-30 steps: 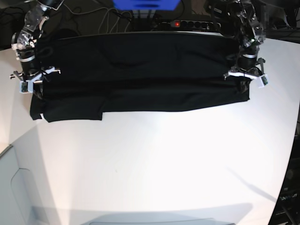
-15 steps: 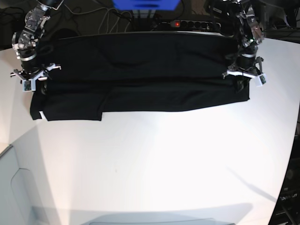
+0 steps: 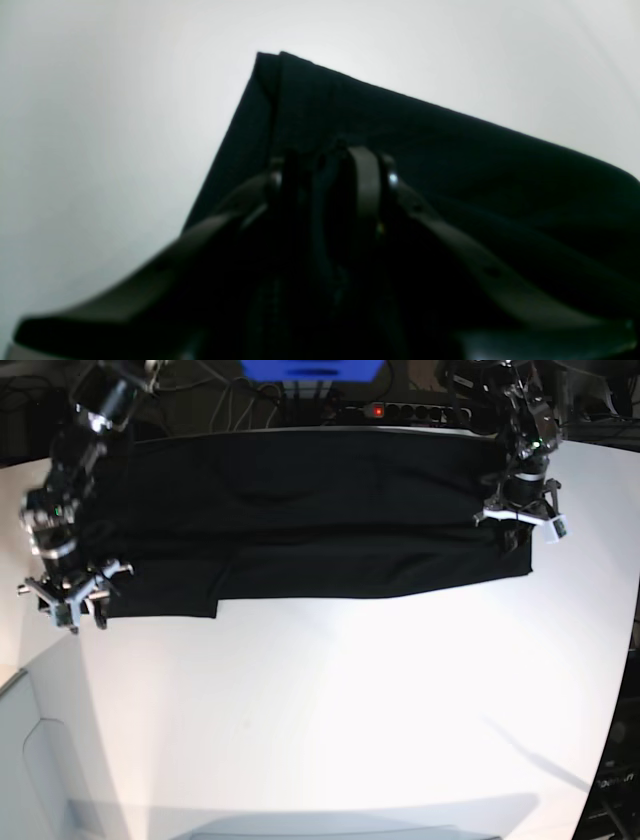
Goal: Fold the T-shirt properly
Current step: 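Pull the folded strip taut with both grippers and release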
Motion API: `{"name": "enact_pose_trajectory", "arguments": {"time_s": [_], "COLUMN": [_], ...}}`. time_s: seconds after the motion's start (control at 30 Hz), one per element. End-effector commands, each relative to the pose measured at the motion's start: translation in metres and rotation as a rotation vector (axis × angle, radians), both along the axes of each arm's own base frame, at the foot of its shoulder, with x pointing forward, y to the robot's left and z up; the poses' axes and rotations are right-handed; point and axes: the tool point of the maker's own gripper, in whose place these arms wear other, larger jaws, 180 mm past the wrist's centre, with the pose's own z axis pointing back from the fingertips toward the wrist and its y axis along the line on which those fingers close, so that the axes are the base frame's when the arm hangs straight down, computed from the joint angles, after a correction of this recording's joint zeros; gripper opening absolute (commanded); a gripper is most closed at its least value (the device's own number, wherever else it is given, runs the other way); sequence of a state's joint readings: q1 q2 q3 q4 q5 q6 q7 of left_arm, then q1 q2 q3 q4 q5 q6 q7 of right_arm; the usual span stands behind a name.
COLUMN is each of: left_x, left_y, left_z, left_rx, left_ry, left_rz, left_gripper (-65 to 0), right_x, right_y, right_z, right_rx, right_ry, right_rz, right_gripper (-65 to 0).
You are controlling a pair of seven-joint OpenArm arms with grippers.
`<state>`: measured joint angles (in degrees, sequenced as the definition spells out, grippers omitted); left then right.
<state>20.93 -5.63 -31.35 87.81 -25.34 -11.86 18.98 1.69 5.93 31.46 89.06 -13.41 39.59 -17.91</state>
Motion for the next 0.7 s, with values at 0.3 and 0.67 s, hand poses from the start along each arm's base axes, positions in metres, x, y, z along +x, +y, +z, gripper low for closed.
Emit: {"name": "enact_pose_trajectory", "arguments": {"time_s": [0.3,0.67], "left_x": [0.005,0.007], "left_y": [0.003,0.005], "left_z": [0.012,0.013], "left_rx": [0.018,0.021], "left_ry": [-0.04,-0.044], "left_rz": [-0.003,-0.003], "left_gripper": [-48.4,-48.4], "right_x": [0.034,0.007], "right_y": [-0.019,-0.016], "right_z": [-0.034,-0.064], "right_rx": [-0.015,-0.004], "right_ry": [0.165,0.245], "right_rz": [-0.029,-0.023], "right_gripper": [-35.6,-38.8]}}
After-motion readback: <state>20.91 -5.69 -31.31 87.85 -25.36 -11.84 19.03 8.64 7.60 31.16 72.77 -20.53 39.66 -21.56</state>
